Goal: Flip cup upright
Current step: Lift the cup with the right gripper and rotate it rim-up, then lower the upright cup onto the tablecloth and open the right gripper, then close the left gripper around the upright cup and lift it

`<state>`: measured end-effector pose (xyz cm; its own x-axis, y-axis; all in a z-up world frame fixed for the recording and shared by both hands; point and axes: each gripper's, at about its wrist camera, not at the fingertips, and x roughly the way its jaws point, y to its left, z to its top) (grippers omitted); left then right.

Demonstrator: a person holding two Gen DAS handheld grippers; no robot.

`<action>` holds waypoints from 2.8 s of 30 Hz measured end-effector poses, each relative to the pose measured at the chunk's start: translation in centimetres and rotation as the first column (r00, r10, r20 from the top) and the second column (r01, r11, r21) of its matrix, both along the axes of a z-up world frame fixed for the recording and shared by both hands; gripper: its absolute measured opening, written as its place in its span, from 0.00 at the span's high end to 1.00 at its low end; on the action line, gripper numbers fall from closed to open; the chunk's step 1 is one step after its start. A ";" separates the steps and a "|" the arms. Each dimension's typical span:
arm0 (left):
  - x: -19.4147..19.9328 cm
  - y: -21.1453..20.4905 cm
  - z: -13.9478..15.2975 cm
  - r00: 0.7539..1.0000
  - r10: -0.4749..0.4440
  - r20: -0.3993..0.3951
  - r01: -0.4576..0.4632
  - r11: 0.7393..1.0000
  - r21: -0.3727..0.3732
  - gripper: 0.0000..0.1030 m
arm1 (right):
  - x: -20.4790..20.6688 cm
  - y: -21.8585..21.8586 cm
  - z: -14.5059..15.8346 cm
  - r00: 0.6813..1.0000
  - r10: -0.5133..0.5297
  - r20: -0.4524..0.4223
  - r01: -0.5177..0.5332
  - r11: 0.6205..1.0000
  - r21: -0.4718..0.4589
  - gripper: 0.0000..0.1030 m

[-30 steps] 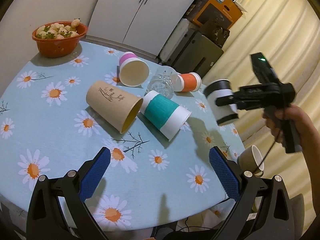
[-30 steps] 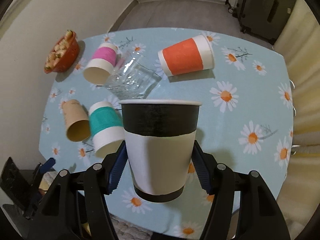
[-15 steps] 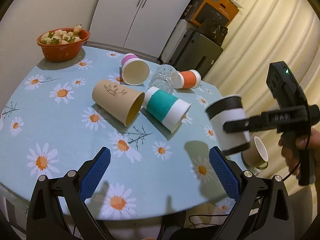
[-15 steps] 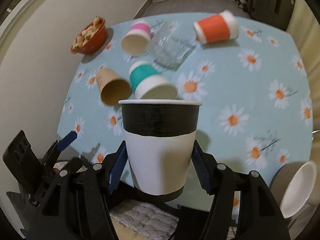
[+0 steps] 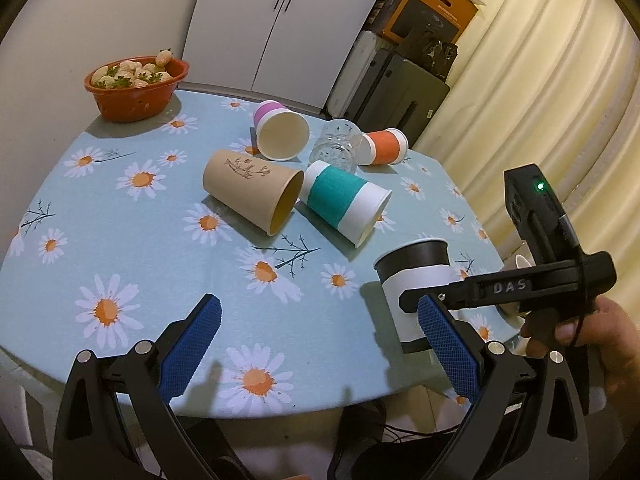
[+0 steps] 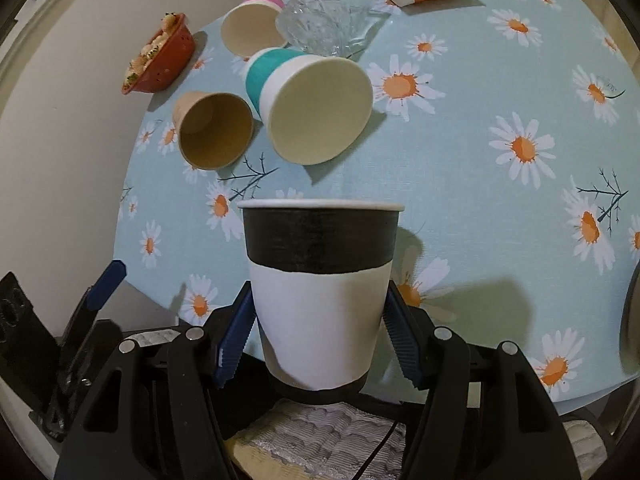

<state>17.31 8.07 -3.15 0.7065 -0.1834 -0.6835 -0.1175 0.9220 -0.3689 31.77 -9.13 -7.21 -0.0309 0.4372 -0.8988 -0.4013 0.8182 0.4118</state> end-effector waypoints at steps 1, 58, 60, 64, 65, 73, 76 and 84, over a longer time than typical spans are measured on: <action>0.0 0.0 0.0 1.000 0.001 -0.001 -0.001 1.000 -0.002 0.07 | -0.1 0.1 -0.1 1.000 0.001 0.006 0.000 1.000 -0.008 0.39; 7.9 -5.6 -1.9 0.945 -0.109 -0.310 0.056 0.983 -0.173 0.08 | -8.6 -11.8 6.8 0.874 -0.125 0.470 0.134 0.991 0.015 0.31; 8.7 -6.5 -2.0 0.933 -0.110 -0.342 0.058 0.986 -0.158 0.08 | -8.5 -12.8 6.1 0.882 -0.169 0.441 0.158 0.985 0.063 0.31; 10.2 -8.5 -2.4 0.912 -0.123 -0.392 0.079 0.989 -0.127 0.09 | -8.6 -13.4 4.9 0.892 -0.199 0.407 0.163 0.979 0.120 0.31; 10.4 -9.1 -2.4 0.907 -0.128 -0.401 0.091 0.990 -0.110 0.09 | -8.6 -13.4 4.7 0.894 -0.199 0.402 0.161 0.979 0.125 0.31; 11.9 -10.8 -3.9 0.878 -0.113 -0.464 0.102 0.994 -0.050 0.22 | -9.3 -14.0 3.0 0.903 -0.185 0.388 0.144 0.980 0.134 0.31; 12.1 -11.1 -4.6 0.867 -0.109 -0.486 0.097 0.994 -0.049 0.30 | -9.5 -14.0 3.0 0.900 -0.179 0.398 0.133 0.981 0.142 0.31; 12.1 -11.5 -4.7 0.865 -0.108 -0.490 0.108 0.994 -0.028 0.38 | -9.5 -13.8 2.6 0.903 -0.161 0.399 0.118 0.985 0.129 0.31</action>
